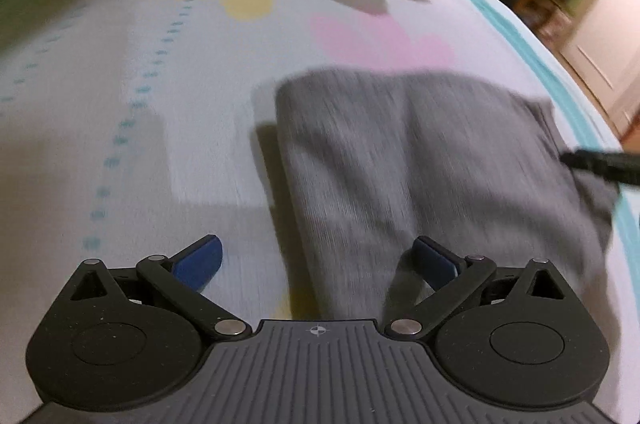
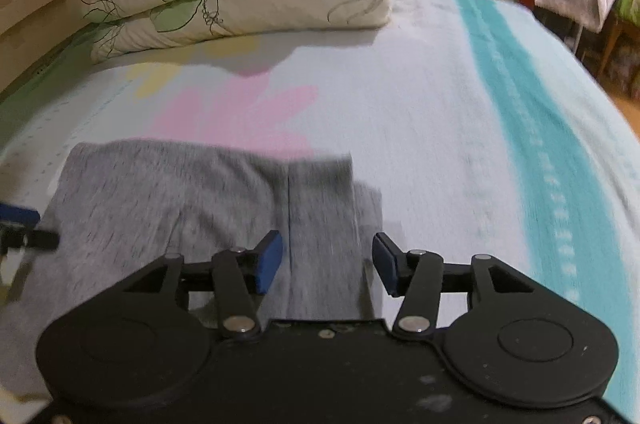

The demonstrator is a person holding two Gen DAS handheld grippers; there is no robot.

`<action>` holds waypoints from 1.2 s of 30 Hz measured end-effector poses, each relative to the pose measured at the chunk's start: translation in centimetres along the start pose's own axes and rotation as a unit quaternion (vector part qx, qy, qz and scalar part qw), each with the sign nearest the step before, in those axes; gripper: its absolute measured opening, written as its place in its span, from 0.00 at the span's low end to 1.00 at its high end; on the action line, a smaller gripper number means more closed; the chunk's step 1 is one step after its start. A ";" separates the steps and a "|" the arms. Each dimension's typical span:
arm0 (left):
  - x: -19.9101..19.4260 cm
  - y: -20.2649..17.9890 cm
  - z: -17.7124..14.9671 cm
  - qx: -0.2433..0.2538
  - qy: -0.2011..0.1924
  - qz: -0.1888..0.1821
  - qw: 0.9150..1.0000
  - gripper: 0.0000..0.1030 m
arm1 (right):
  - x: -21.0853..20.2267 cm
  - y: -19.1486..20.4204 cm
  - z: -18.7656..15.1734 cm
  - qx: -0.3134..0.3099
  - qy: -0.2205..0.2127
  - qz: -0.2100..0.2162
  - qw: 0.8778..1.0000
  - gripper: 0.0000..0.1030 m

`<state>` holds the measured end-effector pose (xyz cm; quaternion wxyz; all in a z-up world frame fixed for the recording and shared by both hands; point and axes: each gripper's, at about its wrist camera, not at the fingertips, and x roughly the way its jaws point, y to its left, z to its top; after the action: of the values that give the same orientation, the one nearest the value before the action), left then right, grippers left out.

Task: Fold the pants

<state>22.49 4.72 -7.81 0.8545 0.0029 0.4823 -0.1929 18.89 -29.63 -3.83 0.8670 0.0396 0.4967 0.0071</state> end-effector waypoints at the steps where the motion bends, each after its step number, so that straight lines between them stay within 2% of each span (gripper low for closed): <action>1: -0.3 -0.2 -0.5 0.007 0.003 -0.005 1.000 1.00 | -0.3 -0.4 -0.4 0.009 0.008 0.007 1.000 0.54; 6: -0.7 -0.8 -1.5 -0.006 0.019 -0.042 0.999 1.00 | -1.7 -2.0 -2.2 0.058 0.024 0.029 0.998 0.58; 11: 0.4 -1.5 -0.7 0.001 0.020 -0.063 0.998 1.00 | -1.7 -3.1 -2.8 0.097 0.031 0.050 0.994 0.61; 17: 1.9 -1.7 1.2 -0.030 0.006 -0.078 0.996 1.00 | 0.3 -5.7 -3.3 0.189 0.047 0.110 0.975 0.65; 19: 2.4 -1.8 1.8 -0.039 0.003 -0.075 0.996 1.00 | 0.7 -6.0 -3.3 0.192 0.043 0.123 0.973 0.67; 22: 3.1 -1.5 2.7 -0.049 -0.006 -0.094 0.994 1.00 | 1.2 -6.0 -3.1 0.185 0.042 0.143 0.971 0.68; 25: 3.7 -1.2 3.5 -0.063 -0.006 -0.110 0.992 1.00 | 2.0 -6.5 -3.0 0.194 0.042 0.171 0.965 0.68; 28: 3.6 -1.3 3.7 -0.088 -0.006 -0.110 0.990 0.99 | 2.4 -6.7 -2.9 0.196 0.041 0.192 0.961 0.68; 30: 3.4 -1.6 3.3 -0.095 -0.007 -0.110 0.989 0.99 | 2.4 -6.5 -2.6 0.183 0.042 0.194 0.963 0.67; 32: 3.3 -2.2 3.2 -0.095 0.002 -0.122 0.988 0.97 | 2.2 -6.0 -2.3 0.164 0.049 0.190 0.967 0.58; 33: 3.0 -2.7 3.2 -0.086 0.004 -0.121 0.989 0.85 | 1.9 -5.5 -2.1 0.151 0.050 0.187 0.969 0.53; 34: 2.6 -3.6 3.0 -0.070 0.002 -0.104 0.992 0.60 | 1.5 -4.9 -1.9 0.133 0.049 0.177 0.974 0.44; 36: 2.0 -4.4 2.9 -0.047 0.000 -0.077 0.996 0.35 | 0.3 -3.4 -1.4 0.098 0.043 0.151 0.983 0.35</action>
<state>24.35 -0.53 -7.09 0.8363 -0.0747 0.4897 -0.2349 17.77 -32.87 -4.98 0.8259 0.1990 0.5196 0.0912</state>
